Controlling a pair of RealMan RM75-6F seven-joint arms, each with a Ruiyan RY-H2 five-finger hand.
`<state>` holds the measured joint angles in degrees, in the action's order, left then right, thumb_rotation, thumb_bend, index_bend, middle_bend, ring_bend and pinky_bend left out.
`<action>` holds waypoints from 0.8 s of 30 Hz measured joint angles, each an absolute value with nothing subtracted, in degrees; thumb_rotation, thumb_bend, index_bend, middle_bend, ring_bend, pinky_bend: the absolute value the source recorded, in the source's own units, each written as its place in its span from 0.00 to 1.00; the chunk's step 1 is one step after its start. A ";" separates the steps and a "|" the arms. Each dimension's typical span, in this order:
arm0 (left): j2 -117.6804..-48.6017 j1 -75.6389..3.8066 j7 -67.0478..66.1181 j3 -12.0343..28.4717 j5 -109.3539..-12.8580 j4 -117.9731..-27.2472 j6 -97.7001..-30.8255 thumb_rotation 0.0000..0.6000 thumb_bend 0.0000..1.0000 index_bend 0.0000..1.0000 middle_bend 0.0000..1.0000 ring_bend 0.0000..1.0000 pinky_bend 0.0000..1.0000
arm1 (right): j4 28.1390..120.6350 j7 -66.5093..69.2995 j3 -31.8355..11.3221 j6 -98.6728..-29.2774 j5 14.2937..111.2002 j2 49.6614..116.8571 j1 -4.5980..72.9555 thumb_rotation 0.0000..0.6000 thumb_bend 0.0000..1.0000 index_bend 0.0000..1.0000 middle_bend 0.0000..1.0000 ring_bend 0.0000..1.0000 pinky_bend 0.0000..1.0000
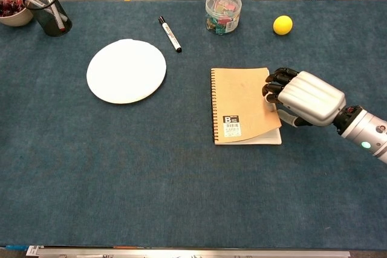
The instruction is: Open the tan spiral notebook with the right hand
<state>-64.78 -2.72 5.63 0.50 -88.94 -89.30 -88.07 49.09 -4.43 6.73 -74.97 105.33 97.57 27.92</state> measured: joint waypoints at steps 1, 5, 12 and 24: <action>-64.75 -2.71 5.69 0.49 -89.00 -89.32 -88.11 1.00 0.40 0.20 0.13 0.14 0.20 | 48.80 -4.17 6.72 -75.34 105.32 97.80 27.86 1.00 0.45 0.68 0.40 0.24 0.19; -64.63 -2.68 5.85 0.55 -89.04 -89.37 -88.25 1.00 0.40 0.20 0.13 0.14 0.20 | 48.08 -3.29 6.74 -76.38 105.11 98.49 27.50 1.00 0.45 0.73 0.42 0.26 0.19; -64.36 -2.67 5.95 0.65 -89.29 -89.66 -88.53 1.00 0.40 0.20 0.13 0.14 0.20 | 48.34 -2.88 7.01 -78.02 105.03 98.08 26.96 1.00 0.45 0.78 0.44 0.29 0.19; -64.27 -2.69 5.26 0.66 -89.57 -90.60 -88.70 1.00 0.40 0.20 0.13 0.14 0.20 | 54.18 -3.02 7.52 -85.46 104.90 89.95 23.37 1.00 0.45 0.79 0.45 0.29 0.21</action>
